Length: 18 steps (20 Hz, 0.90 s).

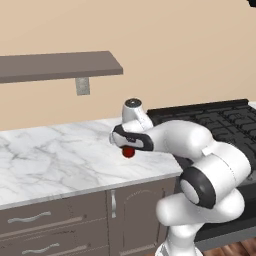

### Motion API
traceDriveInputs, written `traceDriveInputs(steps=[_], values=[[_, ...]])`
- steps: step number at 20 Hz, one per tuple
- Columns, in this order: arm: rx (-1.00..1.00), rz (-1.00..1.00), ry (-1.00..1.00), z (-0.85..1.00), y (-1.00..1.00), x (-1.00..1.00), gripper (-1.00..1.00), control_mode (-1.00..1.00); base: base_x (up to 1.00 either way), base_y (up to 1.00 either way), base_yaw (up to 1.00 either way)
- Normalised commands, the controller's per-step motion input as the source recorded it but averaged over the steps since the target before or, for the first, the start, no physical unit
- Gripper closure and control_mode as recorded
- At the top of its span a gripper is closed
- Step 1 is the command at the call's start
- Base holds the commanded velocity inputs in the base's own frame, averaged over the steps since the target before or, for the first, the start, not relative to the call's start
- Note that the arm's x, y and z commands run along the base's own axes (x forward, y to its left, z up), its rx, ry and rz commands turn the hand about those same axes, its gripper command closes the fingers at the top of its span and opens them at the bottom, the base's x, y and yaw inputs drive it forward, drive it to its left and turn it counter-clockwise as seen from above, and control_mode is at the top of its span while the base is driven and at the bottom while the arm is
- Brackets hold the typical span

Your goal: Four empty soda cans are scattered around the kitchen. Gather all the cans and cluster them next to the stove for recycling.

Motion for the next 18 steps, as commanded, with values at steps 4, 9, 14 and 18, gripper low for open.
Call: traceDriveInputs(steps=[4,9,14,18], values=[[0.04,0.11,0.07,-0.17,-0.65,0.54,1.00,-1.00,0.00,0.00,0.00],[-0.04,0.02,0.08,-0.18,-0.53,0.17,1.00,-1.00,0.00,0.00,0.00],[0.00,-0.10,0.07,-0.08,-0.52,0.25,1.00,-1.00,0.00,0.00,0.00],[0.00,-0.13,0.03,-0.10,-0.50,0.34,1.00,-1.00,0.00,0.00,0.00]])
